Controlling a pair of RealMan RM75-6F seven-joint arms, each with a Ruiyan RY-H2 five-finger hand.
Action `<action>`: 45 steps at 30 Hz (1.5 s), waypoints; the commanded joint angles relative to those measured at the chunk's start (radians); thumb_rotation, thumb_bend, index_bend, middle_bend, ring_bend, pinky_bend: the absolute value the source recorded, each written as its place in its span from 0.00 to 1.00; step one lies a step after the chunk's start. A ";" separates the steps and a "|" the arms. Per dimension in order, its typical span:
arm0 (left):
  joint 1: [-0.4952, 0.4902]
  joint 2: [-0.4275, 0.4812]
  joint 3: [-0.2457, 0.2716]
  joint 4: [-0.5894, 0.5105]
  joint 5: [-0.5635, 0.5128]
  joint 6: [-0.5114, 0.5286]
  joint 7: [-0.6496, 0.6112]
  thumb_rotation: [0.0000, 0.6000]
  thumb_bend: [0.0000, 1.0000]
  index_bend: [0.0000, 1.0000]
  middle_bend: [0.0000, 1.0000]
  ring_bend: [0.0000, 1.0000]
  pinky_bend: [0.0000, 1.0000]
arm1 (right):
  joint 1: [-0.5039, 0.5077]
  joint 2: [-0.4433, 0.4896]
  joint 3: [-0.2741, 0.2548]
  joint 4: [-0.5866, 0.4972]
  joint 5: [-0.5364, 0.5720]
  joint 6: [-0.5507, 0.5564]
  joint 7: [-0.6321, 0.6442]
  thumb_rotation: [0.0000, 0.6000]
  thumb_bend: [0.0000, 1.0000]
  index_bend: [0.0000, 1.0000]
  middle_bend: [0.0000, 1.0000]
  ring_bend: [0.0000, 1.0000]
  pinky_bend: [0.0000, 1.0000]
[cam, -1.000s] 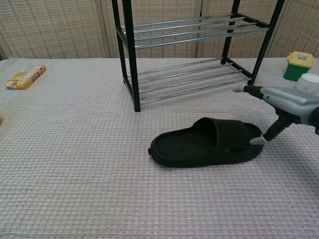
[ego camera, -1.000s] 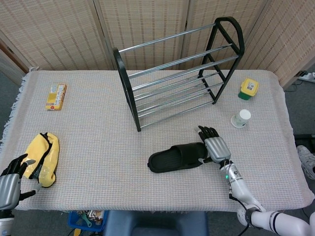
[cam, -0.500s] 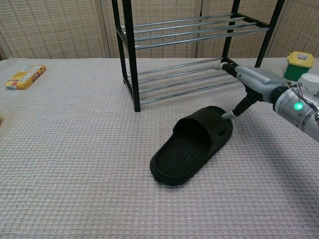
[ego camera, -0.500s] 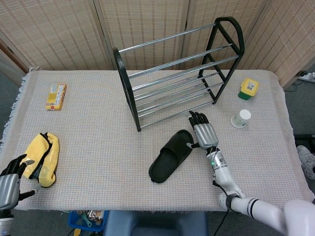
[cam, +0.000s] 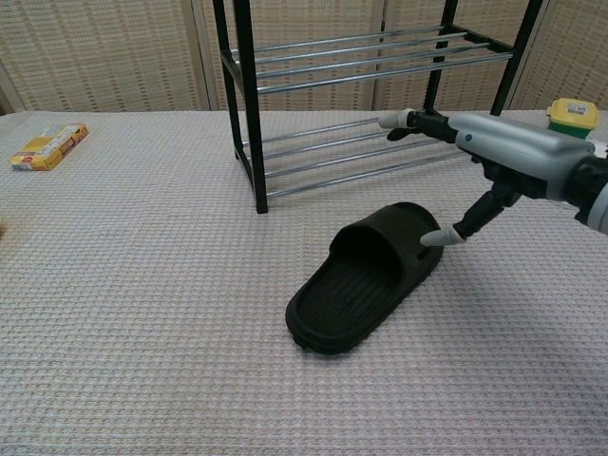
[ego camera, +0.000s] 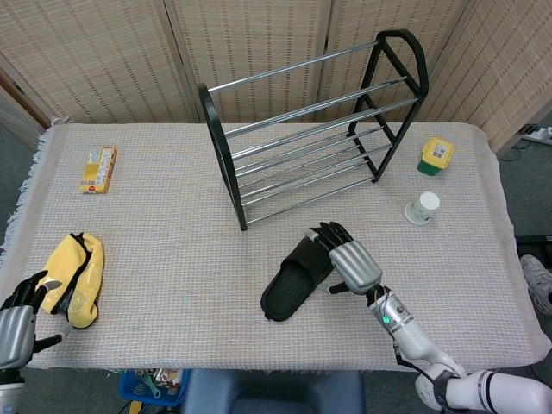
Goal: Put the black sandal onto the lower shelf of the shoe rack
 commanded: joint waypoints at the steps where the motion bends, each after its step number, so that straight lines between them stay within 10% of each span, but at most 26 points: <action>1: 0.001 0.002 0.001 -0.006 0.002 0.002 0.006 1.00 0.20 0.29 0.15 0.16 0.31 | 0.020 0.036 -0.044 -0.060 -0.060 -0.037 -0.022 1.00 0.13 0.00 0.16 0.00 0.00; 11: 0.013 0.011 0.004 -0.016 -0.001 0.015 0.010 1.00 0.20 0.29 0.15 0.16 0.31 | 0.151 -0.091 -0.026 -0.006 -0.026 -0.210 -0.115 1.00 0.38 0.00 0.29 0.02 0.00; 27: 0.031 0.016 0.012 0.005 -0.008 0.017 -0.022 1.00 0.20 0.29 0.15 0.16 0.31 | 0.258 -0.225 -0.015 0.113 0.115 -0.325 -0.246 1.00 0.39 0.00 0.29 0.02 0.00; 45: 0.028 0.009 0.007 0.007 0.007 0.019 -0.024 1.00 0.20 0.29 0.15 0.16 0.31 | 0.179 -0.052 -0.164 0.011 0.030 -0.230 -0.248 1.00 0.38 0.00 0.36 0.02 0.00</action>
